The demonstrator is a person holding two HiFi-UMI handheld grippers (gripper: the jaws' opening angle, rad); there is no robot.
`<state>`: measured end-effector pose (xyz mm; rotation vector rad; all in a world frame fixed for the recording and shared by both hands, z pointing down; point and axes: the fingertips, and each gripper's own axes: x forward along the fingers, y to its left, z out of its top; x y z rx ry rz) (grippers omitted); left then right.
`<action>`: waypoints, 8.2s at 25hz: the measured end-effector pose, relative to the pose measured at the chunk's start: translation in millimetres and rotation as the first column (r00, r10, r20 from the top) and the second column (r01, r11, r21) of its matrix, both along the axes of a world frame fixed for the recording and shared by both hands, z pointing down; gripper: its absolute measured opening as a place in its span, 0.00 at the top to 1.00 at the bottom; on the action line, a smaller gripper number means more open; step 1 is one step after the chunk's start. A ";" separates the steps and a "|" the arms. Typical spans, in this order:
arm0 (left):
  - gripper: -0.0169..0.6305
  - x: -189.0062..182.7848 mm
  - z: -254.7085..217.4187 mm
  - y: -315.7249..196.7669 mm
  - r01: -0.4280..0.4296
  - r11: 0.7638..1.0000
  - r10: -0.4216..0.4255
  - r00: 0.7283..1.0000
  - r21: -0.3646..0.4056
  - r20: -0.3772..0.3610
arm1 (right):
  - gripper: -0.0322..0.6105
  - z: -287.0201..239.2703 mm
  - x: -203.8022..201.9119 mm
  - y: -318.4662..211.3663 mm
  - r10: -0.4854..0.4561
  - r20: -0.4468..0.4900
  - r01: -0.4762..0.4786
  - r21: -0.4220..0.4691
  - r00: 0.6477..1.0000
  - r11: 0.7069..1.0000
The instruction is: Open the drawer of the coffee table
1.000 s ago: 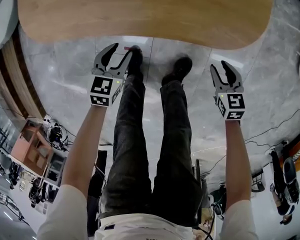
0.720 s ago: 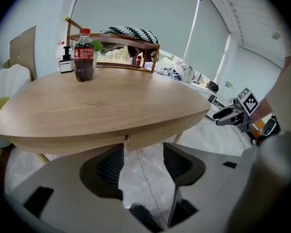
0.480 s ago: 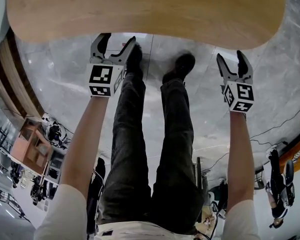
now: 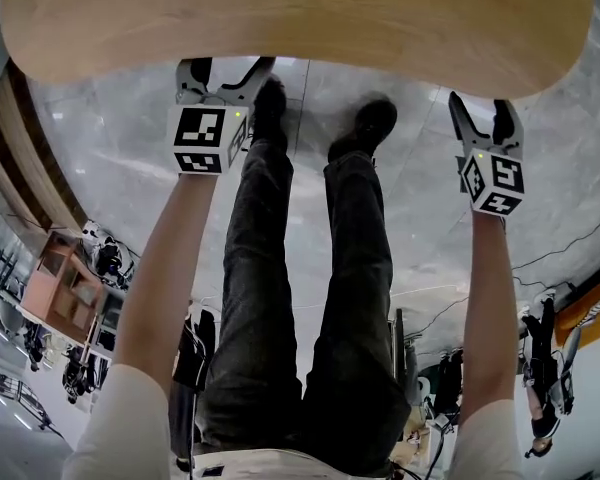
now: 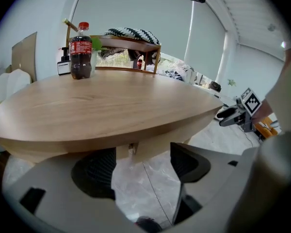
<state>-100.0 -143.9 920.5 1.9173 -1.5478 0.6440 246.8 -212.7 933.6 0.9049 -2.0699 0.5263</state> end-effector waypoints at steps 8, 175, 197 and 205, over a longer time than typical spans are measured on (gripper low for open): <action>0.43 9.3 8.1 -2.8 -0.046 0.999 0.046 0.999 0.005 0.011 | 0.39 4.4 -3.6 -29.2 0.018 0.035 -0.019 0.038 0.999 0.999; 0.88 58.9 -606.1 68.5 0.096 0.945 -0.109 0.994 0.311 0.028 | 0.91 -594.9 18.5 51.1 -0.123 0.266 0.031 0.325 0.956 0.945; 0.94 30.2 -692.3 170.6 -0.058 0.904 0.034 0.997 0.423 0.065 | 0.92 -690.0 -12.9 183.4 -0.076 0.280 -0.061 0.449 0.957 0.891; 0.94 37.2 -716.5 193.2 -0.072 0.891 0.052 0.997 0.448 0.057 | 0.92 -709.1 -2.9 209.1 -0.045 0.337 -0.116 0.441 0.941 0.890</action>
